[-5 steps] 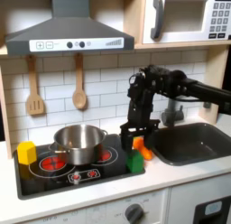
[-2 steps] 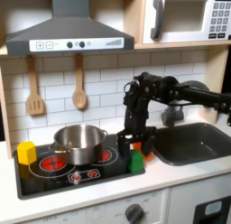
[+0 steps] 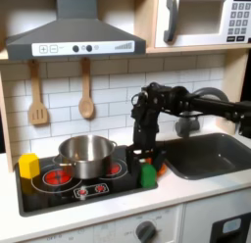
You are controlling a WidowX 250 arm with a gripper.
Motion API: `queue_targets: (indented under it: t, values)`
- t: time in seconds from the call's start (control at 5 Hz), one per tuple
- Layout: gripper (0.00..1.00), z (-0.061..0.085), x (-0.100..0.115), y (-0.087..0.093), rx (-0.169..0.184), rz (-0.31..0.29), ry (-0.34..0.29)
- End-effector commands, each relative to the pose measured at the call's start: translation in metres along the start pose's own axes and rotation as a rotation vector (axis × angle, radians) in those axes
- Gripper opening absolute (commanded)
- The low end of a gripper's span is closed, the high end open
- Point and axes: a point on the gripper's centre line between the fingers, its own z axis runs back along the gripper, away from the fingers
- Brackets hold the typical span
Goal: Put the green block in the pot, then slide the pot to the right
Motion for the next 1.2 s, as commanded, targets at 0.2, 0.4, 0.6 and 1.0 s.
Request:
queue_targets:
  t: [0.2,0.4,0.6,1.0]
  values:
    - [1.00,-0.013,-0.004,-0.006,0.008,-0.071,0.031]
    - [1.00,-0.017,-0.002,-0.003,0.001,-0.065,0.036]
    - [1.00,-0.024,0.000,-0.001,0.003,-0.065,0.059]
    - [0.00,-0.023,-0.001,-0.006,-0.004,-0.083,0.058]
